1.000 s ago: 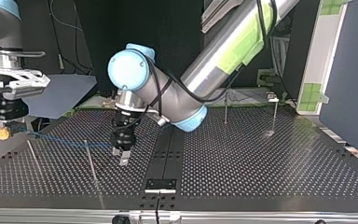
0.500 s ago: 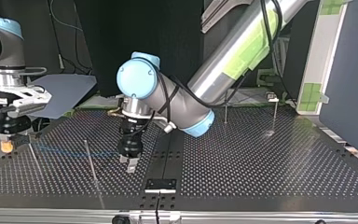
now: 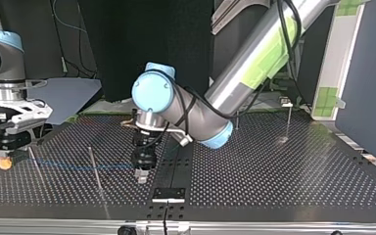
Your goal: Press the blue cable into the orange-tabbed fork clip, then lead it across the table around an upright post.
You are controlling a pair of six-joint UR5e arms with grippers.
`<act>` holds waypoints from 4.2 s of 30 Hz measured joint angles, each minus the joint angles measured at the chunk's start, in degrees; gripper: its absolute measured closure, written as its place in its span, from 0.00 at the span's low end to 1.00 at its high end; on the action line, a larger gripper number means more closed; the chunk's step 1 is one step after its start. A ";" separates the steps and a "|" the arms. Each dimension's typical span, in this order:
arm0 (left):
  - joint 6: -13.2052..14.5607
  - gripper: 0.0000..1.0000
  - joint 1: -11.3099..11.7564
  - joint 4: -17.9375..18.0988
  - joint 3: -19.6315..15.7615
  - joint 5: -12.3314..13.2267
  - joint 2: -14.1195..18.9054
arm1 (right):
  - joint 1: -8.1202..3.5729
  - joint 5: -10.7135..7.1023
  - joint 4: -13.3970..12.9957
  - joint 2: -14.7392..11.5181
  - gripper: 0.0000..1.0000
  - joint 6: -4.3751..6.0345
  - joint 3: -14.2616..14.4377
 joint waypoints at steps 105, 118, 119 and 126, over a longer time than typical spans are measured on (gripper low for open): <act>0.45 0.05 3.34 2.94 0.07 1.07 -9.97 | 2.07 6.29 -12.57 37.58 1.00 -3.90 0.26; 1.50 0.05 3.22 1.85 0.07 0.02 -9.98 | 0.26 6.35 -14.30 43.39 1.00 -5.32 0.27; 1.55 0.05 3.22 1.82 0.07 0.01 -9.98 | 0.10 6.36 -14.48 43.75 1.00 -5.39 0.27; 1.71 0.05 3.24 1.78 0.07 -0.09 -9.96 | -1.22 6.34 -15.70 46.12 1.00 -6.09 0.27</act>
